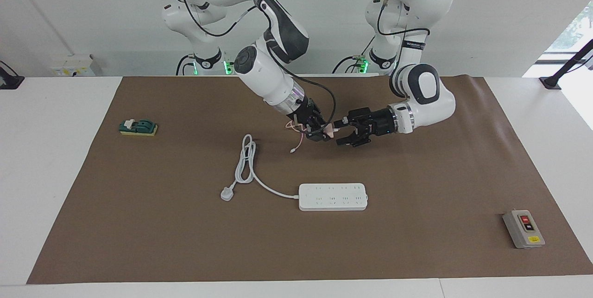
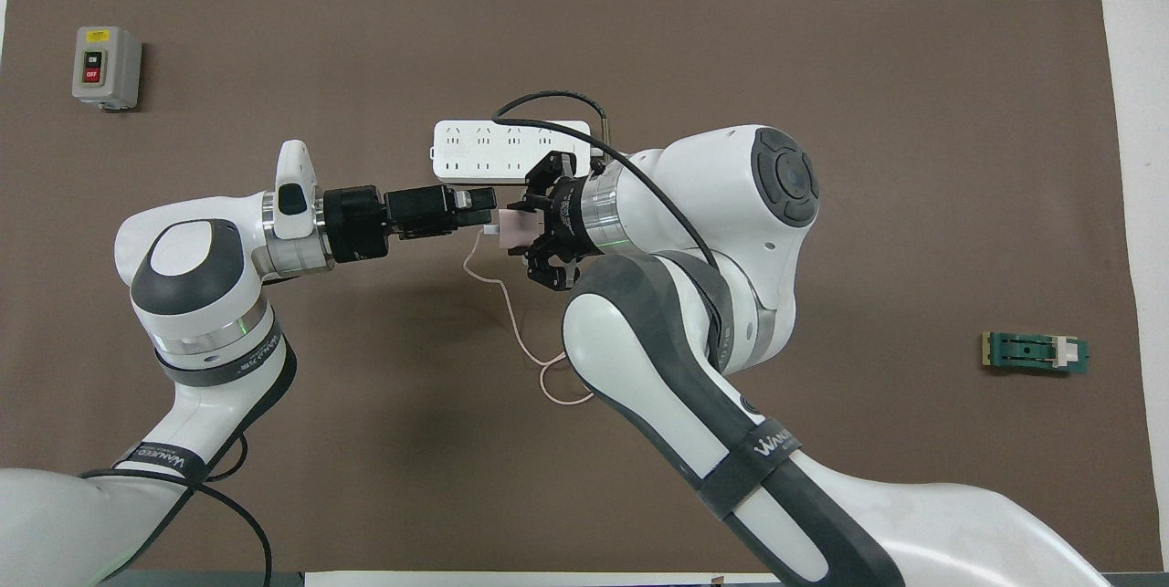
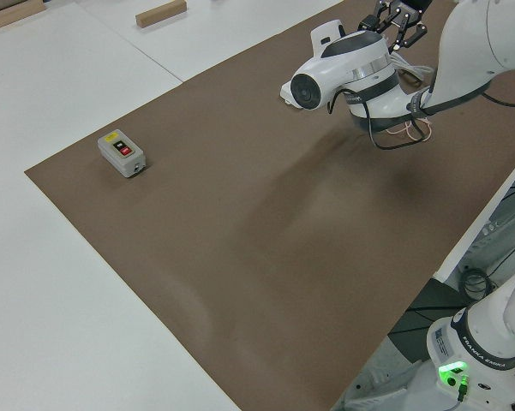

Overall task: Plug charger into power strip
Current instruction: 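Grasp the pink charger with the left gripper from the right gripper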

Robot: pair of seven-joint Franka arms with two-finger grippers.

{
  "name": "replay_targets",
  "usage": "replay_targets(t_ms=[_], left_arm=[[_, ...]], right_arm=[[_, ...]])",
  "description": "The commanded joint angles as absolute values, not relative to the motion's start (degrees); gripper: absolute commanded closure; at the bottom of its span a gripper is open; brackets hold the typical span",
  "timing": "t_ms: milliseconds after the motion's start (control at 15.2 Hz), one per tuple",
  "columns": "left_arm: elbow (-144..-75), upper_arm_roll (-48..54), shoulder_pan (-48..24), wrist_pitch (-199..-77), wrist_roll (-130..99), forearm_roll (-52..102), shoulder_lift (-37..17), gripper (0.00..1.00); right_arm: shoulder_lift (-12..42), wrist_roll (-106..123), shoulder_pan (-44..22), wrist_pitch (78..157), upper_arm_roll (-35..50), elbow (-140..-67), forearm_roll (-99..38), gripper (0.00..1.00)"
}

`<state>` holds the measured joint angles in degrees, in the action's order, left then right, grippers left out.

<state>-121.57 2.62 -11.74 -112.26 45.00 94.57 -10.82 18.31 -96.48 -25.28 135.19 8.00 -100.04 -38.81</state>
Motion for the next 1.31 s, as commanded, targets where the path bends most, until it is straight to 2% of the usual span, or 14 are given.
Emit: replay_targets(t_ms=[0, 591, 657, 723, 789, 1051, 1248], left_arm=[[-123.6, 1.8, -13.4, -114.2, 44.4, 94.0, -9.4, 0.00], [-124.1, 1.8, -14.8, -114.8, 44.8, 94.0, -9.1, 0.00], [-124.1, 1.8, -14.8, -114.8, 44.7, 94.0, -9.1, 0.06], [-124.1, 1.8, -14.9, -114.9, 44.8, 94.0, -9.1, 0.27], [-124.1, 1.8, -14.9, -115.0, 44.8, 94.0, -9.2, 0.38], [-124.0, 1.8, -14.2, -113.9, 44.7, 93.3, -9.1, 1.00], [-124.1, 1.8, -14.0, -113.6, 44.6, 93.0, -9.1, 1.00]], right_arm=[[19.0, -98.3, -25.6, 135.8, 8.0, -99.0, -37.4, 1.00], [19.0, -98.3, -25.6, 135.8, 8.0, -99.0, -37.4, 1.00], [19.0, -98.3, -25.6, 135.8, 8.0, -99.0, -37.4, 1.00], [19.0, -98.3, -25.6, 135.7, 8.0, -99.0, -37.4, 1.00], [19.0, -98.3, -25.6, 135.8, 8.0, -99.0, -37.4, 1.00], [19.0, -98.3, -25.6, 135.8, 8.0, -99.0, -37.4, 1.00], [19.0, -98.3, -25.6, 135.8, 8.0, -99.0, -37.4, 1.00]])
